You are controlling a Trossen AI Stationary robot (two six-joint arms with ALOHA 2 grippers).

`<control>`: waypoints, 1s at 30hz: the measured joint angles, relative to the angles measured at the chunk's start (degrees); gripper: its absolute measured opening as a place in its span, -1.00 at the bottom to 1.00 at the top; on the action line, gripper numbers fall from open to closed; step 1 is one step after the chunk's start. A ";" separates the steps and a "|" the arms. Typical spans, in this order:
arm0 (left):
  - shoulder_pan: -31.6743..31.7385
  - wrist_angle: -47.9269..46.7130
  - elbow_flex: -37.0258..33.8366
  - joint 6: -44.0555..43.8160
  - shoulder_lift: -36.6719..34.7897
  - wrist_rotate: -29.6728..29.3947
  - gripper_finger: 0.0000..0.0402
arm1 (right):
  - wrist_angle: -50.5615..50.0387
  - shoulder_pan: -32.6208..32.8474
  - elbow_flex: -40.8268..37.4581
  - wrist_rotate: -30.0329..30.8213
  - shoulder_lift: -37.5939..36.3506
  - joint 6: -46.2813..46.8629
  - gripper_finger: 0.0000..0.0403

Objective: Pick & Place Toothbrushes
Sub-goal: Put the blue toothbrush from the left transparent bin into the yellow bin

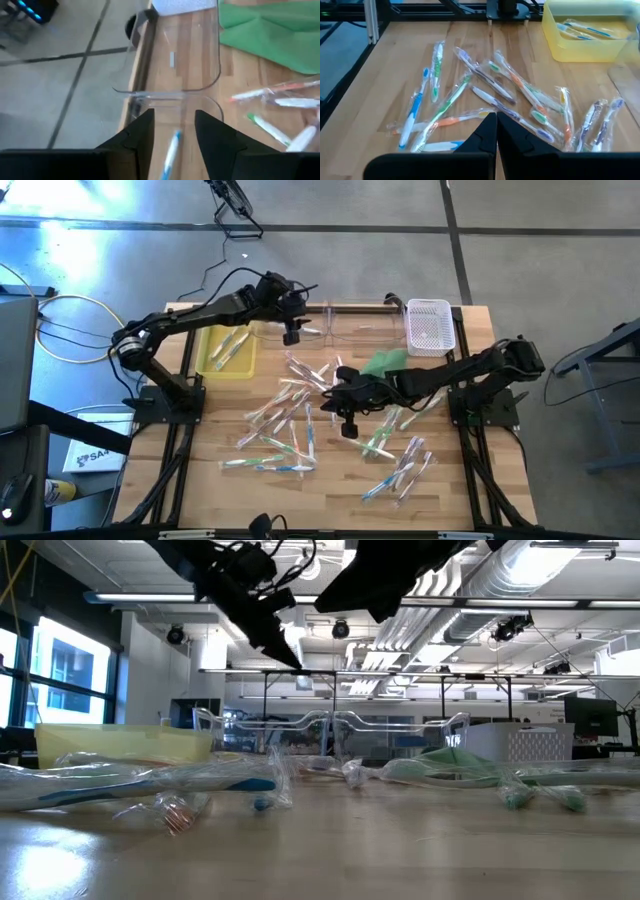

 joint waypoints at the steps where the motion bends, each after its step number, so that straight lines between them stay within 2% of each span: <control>1: -0.27 -0.64 -0.14 0.44 -0.26 -0.12 -0.40 | 0.01 -0.10 0.00 -0.03 0.00 -0.49 -0.98; 6: -1.81 0.25 -0.15 2.11 -0.73 -1.69 -0.63 | 0.00 -0.65 0.00 -2.79 0.00 -1.01 -0.98; 14: -1.80 -0.04 -0.22 3.14 -2.52 -1.17 -0.97 | -0.42 -1.83 -1.43 -3.02 0.00 -0.47 -0.98; 20: -4.47 -0.39 -2.00 3.53 -6.20 -0.19 -0.98 | 4.09 -2.45 -5.58 -3.15 -0.01 2.02 -0.98; 24: -6.51 4.09 -7.67 3.09 -10.23 -0.29 -0.97 | 9.77 -2.97 -8.00 -4.83 -1.10 2.03 -0.98; 30: -10.80 10.18 -17.35 1.91 -18.97 -0.27 -0.97 | 10.00 -4.20 -10.86 -6.18 -6.69 1.58 -0.98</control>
